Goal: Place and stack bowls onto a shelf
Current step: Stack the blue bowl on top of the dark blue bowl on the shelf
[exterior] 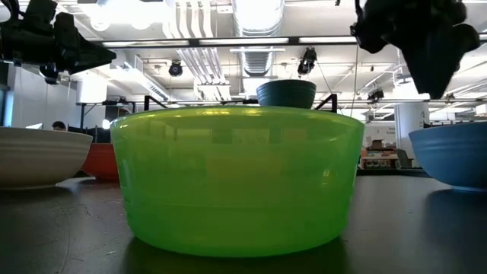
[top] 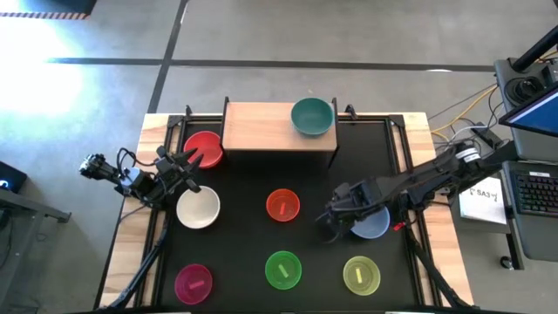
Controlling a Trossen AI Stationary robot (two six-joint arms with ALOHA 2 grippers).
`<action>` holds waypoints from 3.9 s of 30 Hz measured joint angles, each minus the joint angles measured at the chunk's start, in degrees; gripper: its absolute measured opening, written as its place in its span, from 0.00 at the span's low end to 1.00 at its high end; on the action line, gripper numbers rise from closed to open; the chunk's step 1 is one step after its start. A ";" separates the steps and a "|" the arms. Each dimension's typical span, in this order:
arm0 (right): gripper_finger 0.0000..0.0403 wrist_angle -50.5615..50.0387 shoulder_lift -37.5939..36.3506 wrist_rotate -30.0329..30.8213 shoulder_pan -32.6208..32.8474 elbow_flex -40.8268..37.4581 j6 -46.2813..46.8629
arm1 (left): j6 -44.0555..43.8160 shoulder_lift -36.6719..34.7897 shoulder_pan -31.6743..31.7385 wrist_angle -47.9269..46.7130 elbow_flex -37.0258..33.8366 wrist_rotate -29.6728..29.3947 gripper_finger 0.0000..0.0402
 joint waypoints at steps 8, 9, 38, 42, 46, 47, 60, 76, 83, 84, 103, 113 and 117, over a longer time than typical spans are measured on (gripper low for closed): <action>0.43 6.28 3.01 1.55 4.13 -5.20 0.29 | 0.00 0.02 -0.01 -0.02 0.00 -0.02 0.30; 0.43 7.36 3.49 1.37 4.55 -6.04 0.28 | 0.00 0.02 -0.02 0.00 0.00 -0.02 0.30; 0.02 3.01 6.27 7.98 2.58 9.55 -25.01 | -0.02 0.15 -0.02 -0.09 0.00 -0.02 0.30; 0.02 0.44 4.08 16.46 0.74 15.61 -30.45 | -0.02 0.15 0.00 -0.17 0.00 -0.02 0.30; 0.02 1.02 2.33 25.52 -1.52 20.28 -38.11 | -0.01 0.15 -0.01 -0.15 0.00 -0.02 0.30; 0.02 1.09 2.14 28.00 -2.10 21.47 -40.44 | -0.01 0.15 -0.02 -0.15 0.00 -0.02 0.30; 0.02 15.29 2.36 40.93 -16.17 27.11 -63.69 | -0.02 0.17 -0.02 0.00 0.00 -0.02 0.30; 0.02 15.69 6.00 29.07 -29.48 26.83 -61.47 | -0.02 0.17 -0.02 -0.07 0.00 -0.02 0.30; 0.02 16.35 8.47 28.96 -29.67 26.83 -62.24 | -0.01 0.17 -0.02 -0.07 -0.02 -0.02 0.30; 0.02 16.33 8.71 28.95 -29.84 26.83 -62.21 | 0.00 0.17 -0.02 -0.07 0.00 -0.02 0.30; 0.23 16.80 9.32 28.88 -31.27 27.51 -63.89 | -0.01 0.17 -0.02 -0.04 0.00 -0.02 0.30; 0.33 12.18 8.78 28.92 -31.27 27.51 -66.10 | 0.00 0.17 0.00 -0.07 0.00 -0.02 0.30; 0.34 10.71 8.60 28.95 -31.27 27.51 -69.61 | 0.00 0.17 0.00 -0.07 0.00 -0.02 0.30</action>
